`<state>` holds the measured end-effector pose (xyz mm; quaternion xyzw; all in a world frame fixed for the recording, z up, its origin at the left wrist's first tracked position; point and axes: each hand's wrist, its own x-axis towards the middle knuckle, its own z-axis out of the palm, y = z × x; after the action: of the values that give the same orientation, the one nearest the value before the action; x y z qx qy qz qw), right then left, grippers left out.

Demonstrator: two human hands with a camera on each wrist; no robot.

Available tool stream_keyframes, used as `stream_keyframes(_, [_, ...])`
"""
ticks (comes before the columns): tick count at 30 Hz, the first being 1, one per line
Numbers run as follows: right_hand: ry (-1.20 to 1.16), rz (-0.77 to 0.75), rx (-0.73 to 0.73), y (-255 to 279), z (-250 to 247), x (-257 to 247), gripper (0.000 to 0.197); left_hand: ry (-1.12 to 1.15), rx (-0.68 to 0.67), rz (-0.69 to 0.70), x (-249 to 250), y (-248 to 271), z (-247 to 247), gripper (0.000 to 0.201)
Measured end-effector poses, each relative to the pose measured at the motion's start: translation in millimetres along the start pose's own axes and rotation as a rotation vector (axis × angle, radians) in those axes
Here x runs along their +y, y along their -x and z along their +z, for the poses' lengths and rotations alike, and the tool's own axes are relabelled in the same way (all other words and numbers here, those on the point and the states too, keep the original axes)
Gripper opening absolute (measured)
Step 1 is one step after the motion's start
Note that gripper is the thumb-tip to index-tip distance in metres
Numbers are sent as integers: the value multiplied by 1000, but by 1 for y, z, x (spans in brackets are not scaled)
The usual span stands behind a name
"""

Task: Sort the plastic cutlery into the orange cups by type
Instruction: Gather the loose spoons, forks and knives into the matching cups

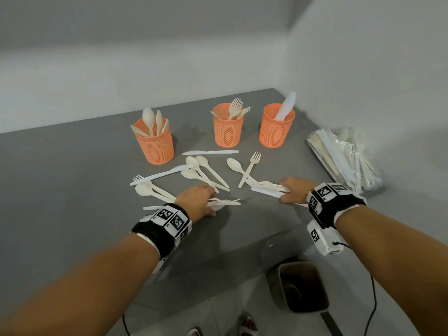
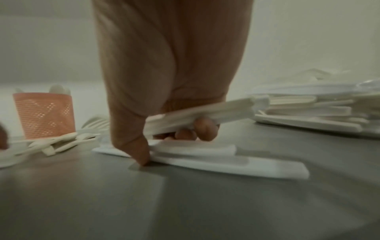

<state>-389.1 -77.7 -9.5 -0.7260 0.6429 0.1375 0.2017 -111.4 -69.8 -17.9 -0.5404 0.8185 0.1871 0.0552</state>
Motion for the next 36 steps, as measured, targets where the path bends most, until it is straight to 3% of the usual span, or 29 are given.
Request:
stream_keyframes(5, [29, -31, 32, 1, 3, -9, 29, 12, 19, -18, -7, 1, 2, 41])
stream_keyframes(11, [-88, -116, -8, 5, -10, -22, 15, -8, 53, -117, -11, -4, -1, 57])
stream_keyframes(16, [-556, -132, -42, 9, -21, -38, 10, -65, 30, -158, -13, -4, -6, 40])
stream_keyframes(19, [-831, -146, 21, 6, -23, -50, 22, -108, 13, -144, -12, -8, -9, 40])
stream_keyframes(25, [-1189, -146, 69, -2, -27, -71, 18, -69, 61, -94, -14, -14, -5, 32])
stream_keyframes(27, [-1323, -150, 100, -4, -30, -76, 17, 32, 139, -76, -14, -13, -11, 30])
stream_keyframes(29, [-1411, -174, 126, -6, -33, -81, 16, 192, 309, -50, -15, -16, -23, 28])
stream_keyframes(32, [-1451, -218, 155, -8, -42, -91, 13, 594, 542, -25, -15, -28, -43, 25])
stream_keyframes(34, [-1421, -216, 179, -12, -45, -101, 12, 973, 589, -57, -4, -31, -55, 24])
stream_keyframes(36, [-1320, -214, 256, -19, -46, -113, 19, 1277, 547, -93, 9, -31, -63, 26])
